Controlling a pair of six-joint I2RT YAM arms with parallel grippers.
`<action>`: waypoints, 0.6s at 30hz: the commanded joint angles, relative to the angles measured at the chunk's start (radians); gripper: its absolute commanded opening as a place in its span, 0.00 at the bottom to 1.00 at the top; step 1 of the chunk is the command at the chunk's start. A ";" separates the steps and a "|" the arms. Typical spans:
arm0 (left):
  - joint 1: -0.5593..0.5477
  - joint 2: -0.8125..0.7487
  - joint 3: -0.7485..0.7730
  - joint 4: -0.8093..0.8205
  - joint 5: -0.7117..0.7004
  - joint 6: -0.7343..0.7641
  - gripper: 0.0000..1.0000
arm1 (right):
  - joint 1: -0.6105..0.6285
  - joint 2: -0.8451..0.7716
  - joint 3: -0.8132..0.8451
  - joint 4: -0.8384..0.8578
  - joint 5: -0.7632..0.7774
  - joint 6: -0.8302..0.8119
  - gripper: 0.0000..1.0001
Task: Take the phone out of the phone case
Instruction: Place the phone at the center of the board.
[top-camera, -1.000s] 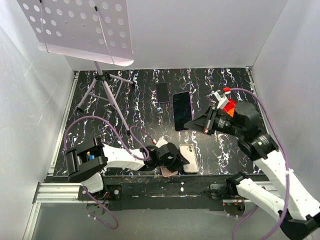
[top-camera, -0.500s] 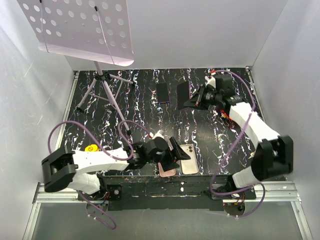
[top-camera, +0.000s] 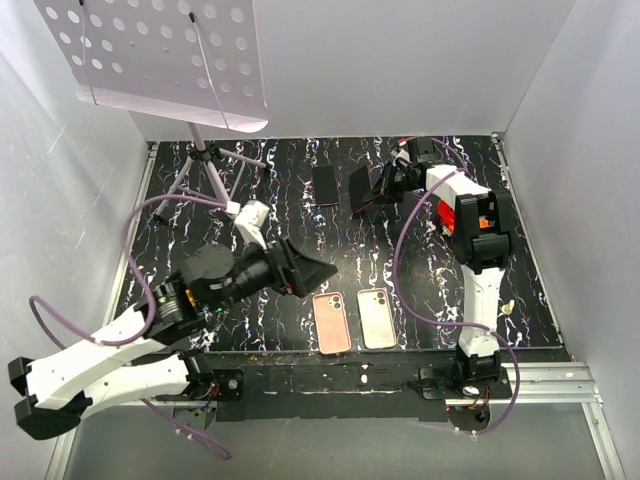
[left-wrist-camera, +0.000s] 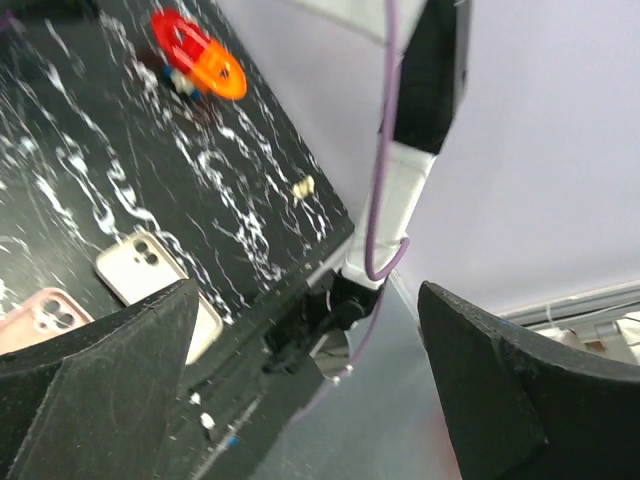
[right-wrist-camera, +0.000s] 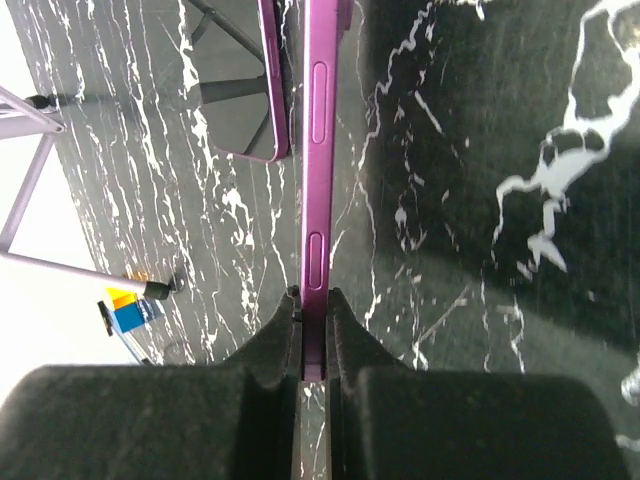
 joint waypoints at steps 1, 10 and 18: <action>0.003 -0.068 0.057 -0.175 -0.130 0.259 0.93 | 0.007 0.068 0.150 -0.008 -0.105 -0.027 0.01; 0.003 -0.048 0.109 -0.173 -0.118 0.285 0.97 | 0.020 0.183 0.285 -0.073 -0.098 -0.010 0.18; 0.003 -0.028 0.169 -0.189 -0.139 0.279 0.98 | 0.022 0.168 0.481 -0.379 0.144 -0.084 0.72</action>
